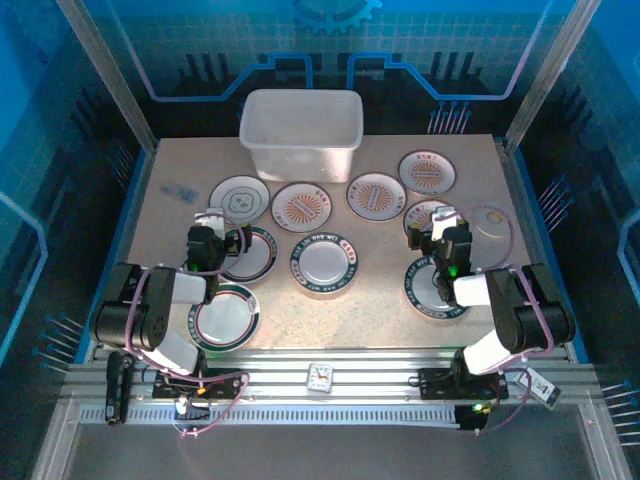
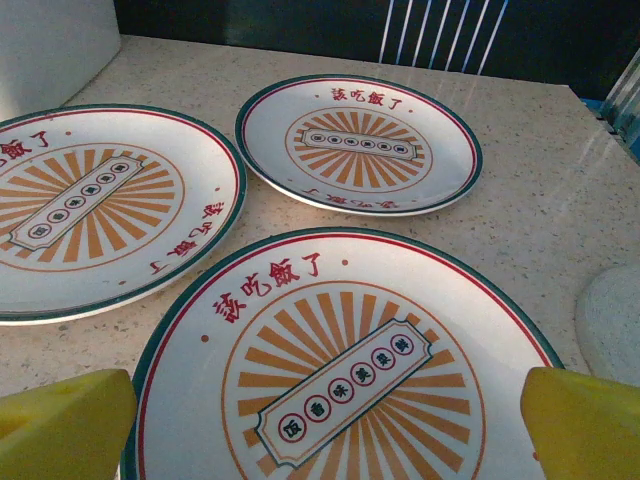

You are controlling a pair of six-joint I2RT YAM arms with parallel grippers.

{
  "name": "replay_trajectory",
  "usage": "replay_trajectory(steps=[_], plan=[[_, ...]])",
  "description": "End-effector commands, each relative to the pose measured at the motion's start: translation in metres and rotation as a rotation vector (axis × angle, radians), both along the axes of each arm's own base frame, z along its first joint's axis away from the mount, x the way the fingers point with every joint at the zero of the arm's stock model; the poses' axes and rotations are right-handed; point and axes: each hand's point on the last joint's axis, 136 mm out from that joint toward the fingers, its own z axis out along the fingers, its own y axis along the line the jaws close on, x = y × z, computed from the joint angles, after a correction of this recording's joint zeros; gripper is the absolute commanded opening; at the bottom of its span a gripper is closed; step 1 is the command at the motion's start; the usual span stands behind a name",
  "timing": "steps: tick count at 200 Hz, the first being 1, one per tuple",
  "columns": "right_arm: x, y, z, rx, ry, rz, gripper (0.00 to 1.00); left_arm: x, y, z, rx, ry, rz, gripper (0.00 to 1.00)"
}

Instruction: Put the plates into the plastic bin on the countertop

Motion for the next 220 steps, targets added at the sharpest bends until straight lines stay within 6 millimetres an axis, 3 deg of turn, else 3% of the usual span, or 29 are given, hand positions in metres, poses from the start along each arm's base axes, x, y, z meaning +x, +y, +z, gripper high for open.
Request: replay_trajectory(steps=[1, 83, 199, 220], plan=[[0.007, 0.001, 0.010, 0.009, -0.034, 0.008, 1.00, 0.007, 0.001, 0.015, -0.011, -0.049, -0.009, 0.99], [0.008, 0.007, 0.008, 0.064, -0.014, 0.098, 1.00, 0.007, 0.001, 0.015, -0.012, -0.047, -0.009, 0.99], [0.008, 0.008, 0.008, 0.047, -0.013, 0.088, 0.99, 0.008, 0.000, 0.015, -0.012, -0.047, -0.011, 1.00], [0.005, 0.004, 0.023, 0.041, -0.031, 0.060, 0.96, 0.006, 0.004, 0.019, -0.010, -0.057, 0.007, 0.99]])
